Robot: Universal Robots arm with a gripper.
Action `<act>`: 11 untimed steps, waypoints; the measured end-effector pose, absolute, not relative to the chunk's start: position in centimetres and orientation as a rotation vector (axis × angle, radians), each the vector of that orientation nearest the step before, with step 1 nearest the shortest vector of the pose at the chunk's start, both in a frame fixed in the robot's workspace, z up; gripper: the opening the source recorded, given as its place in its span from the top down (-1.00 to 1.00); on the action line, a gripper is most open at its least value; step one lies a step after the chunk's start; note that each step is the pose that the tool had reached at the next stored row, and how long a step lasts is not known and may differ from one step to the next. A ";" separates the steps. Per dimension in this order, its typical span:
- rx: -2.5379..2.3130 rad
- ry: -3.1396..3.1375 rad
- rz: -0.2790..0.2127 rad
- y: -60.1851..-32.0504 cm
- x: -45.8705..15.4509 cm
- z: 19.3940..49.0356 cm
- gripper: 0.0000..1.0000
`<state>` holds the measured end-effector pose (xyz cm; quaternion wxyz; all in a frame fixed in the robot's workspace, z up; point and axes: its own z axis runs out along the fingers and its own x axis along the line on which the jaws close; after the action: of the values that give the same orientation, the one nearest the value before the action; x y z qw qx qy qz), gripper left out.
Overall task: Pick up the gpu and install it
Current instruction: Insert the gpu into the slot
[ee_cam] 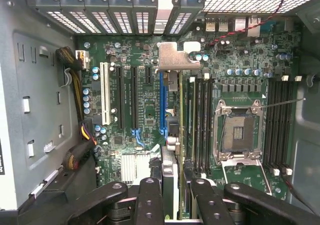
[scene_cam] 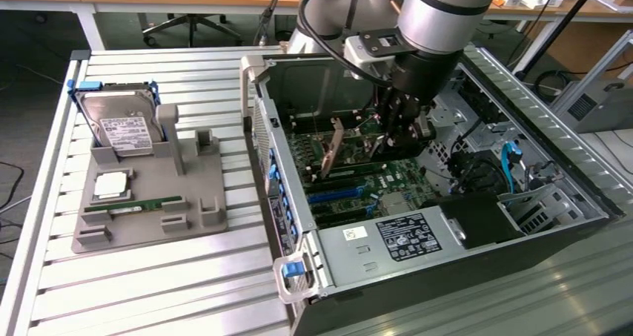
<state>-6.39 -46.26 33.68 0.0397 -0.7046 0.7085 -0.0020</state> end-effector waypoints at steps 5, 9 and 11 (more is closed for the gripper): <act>-2.159 2.171 -0.006 -46.4 -6.4 33.7 0.47; -2.159 2.171 -0.006 -46.4 -6.4 33.7 0.47; -2.159 2.171 -0.006 -46.5 -6.4 33.7 0.47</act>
<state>-6.40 -46.46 33.66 0.0397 -0.7046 0.7085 -0.0020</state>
